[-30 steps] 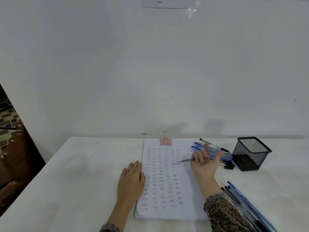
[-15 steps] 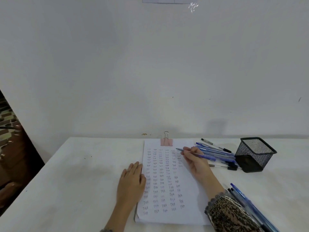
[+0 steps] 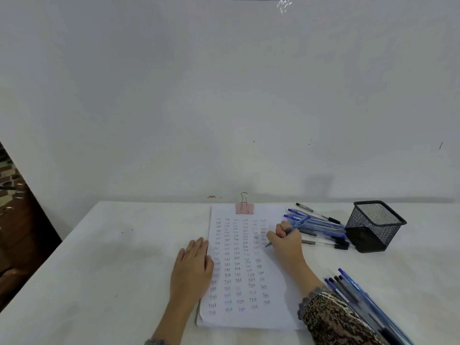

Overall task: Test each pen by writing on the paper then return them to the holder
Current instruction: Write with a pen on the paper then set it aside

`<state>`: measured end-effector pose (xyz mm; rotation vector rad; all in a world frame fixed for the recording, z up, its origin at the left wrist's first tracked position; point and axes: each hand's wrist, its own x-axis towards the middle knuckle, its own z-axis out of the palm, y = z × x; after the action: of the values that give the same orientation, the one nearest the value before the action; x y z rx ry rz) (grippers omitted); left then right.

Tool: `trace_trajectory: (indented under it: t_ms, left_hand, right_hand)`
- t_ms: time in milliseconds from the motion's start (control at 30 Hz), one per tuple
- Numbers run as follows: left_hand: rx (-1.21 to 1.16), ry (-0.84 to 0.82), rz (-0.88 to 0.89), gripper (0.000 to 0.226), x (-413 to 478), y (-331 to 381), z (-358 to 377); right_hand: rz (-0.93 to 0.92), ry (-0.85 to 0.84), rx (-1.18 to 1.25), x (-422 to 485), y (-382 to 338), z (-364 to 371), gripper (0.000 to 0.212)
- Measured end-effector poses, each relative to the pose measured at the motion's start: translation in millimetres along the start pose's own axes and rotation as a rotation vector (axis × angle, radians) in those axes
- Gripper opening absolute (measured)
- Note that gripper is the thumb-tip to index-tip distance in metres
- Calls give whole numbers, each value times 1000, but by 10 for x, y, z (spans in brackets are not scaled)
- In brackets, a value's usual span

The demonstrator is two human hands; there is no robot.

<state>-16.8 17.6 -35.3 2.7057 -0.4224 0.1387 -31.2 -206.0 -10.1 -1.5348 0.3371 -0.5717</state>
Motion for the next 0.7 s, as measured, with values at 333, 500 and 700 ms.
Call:
trace_trajectory:
  t_ms: [333,500,700]
  left_hand:
    - [-10,15,-3,94,-8,3,-3]
    - [7,18,-3,96,-4,3,-4]
    - [-10,20,-12,95,-3,-4,6]
  right_hand:
    - [-34,-29,-96,-67,-89,20,53]
    - [-33,4,-124,-46,-63,-22,53]
    - [-31,1,-113,-40,-63,-9,53]
